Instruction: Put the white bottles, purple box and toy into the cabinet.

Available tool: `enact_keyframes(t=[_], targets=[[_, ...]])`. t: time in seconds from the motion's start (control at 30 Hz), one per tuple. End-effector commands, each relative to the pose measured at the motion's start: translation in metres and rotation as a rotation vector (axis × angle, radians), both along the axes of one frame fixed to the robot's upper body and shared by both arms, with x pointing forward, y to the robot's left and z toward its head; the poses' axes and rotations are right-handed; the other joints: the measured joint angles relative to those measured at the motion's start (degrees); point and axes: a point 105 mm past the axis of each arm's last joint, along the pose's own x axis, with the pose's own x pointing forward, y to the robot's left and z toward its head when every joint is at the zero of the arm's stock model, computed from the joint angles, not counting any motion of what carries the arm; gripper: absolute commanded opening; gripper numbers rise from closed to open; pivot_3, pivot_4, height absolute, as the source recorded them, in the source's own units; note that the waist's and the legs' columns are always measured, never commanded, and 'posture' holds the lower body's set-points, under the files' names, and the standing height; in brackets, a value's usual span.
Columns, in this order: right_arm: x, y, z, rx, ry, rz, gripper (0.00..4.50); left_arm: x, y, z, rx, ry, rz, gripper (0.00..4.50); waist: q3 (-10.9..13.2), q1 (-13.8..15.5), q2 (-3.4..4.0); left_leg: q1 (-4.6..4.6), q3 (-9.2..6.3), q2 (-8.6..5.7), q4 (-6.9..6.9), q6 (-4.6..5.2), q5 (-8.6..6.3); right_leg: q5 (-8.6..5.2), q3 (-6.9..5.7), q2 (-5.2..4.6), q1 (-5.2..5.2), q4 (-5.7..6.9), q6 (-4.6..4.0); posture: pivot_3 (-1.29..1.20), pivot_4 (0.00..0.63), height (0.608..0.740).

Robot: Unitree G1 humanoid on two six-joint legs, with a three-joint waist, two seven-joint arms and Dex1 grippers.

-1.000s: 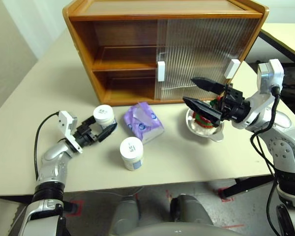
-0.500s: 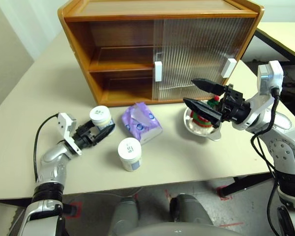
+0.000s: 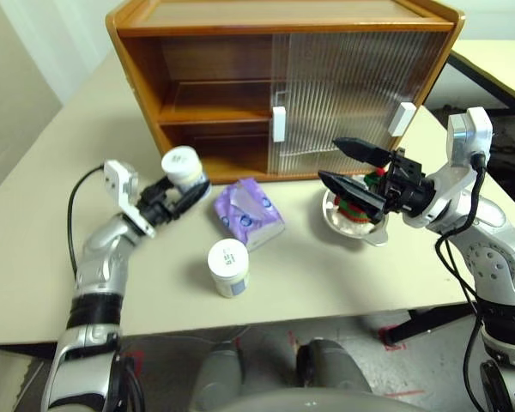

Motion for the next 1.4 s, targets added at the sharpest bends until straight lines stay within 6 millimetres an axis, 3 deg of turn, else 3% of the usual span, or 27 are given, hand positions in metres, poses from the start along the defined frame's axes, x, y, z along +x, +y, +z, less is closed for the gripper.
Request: enact_keyframes(t=[0.03,0.23,0.4,0.8,1.1,1.4], targets=[[-0.001,0.000,0.000,0.002,-0.011,-0.018,4.50,0.013,-0.007,0.013,-0.003,-0.021,0.028,3.15,0.0,-0.1,0.00,0.00,0.00,0.01,0.00,0.01,0.00,0.00,0.01,0.03,0.00,0.00,0.00,-0.03,0.000,0.740],[-0.002,0.000,-0.001,0.013,-0.014,-0.029,4.50,0.032,-0.019,0.014,0.027,-0.012,0.075,3.15,0.0,-0.3,-0.01,0.01,0.01,0.03,0.00,0.03,0.02,0.01,0.08,0.14,-0.01,-0.01,-0.01,-0.04,0.000,0.740],[-0.004,0.000,0.000,0.018,-0.018,-0.036,4.50,0.036,-0.026,0.007,0.045,0.010,0.074,3.15,0.0,-0.9,-0.02,0.00,0.01,0.04,0.00,0.03,0.02,0.02,0.09,0.17,-0.01,-0.01,-0.02,-0.06,0.000,0.740],[-0.006,-0.002,-0.001,0.019,-0.018,-0.052,4.50,0.050,-0.017,-0.003,0.087,0.036,0.166,3.15,0.0,-1.7,-0.05,0.04,0.02,0.08,0.01,0.01,0.01,0.03,0.12,0.22,-0.01,0.01,-0.04,-0.08,0.000,0.740],[-0.007,-0.002,0.000,0.021,-0.021,-0.058,4.50,0.065,-0.036,0.001,0.102,0.021,0.198,3.15,0.0,-1.6,-0.08,-0.01,0.02,0.07,0.03,0.01,0.02,0.05,0.12,0.22,-0.01,-0.01,-0.02,-0.09,0.000,0.740],[-0.008,-0.003,0.001,0.026,-0.024,-0.073,4.50,0.081,-0.035,0.001,0.086,0.029,0.349,3.15,-0.1,-2.2,-0.09,0.01,0.02,0.08,0.04,0.01,0.02,0.09,0.16,0.27,-0.01,0.00,0.02,-0.10,0.000,0.740]])
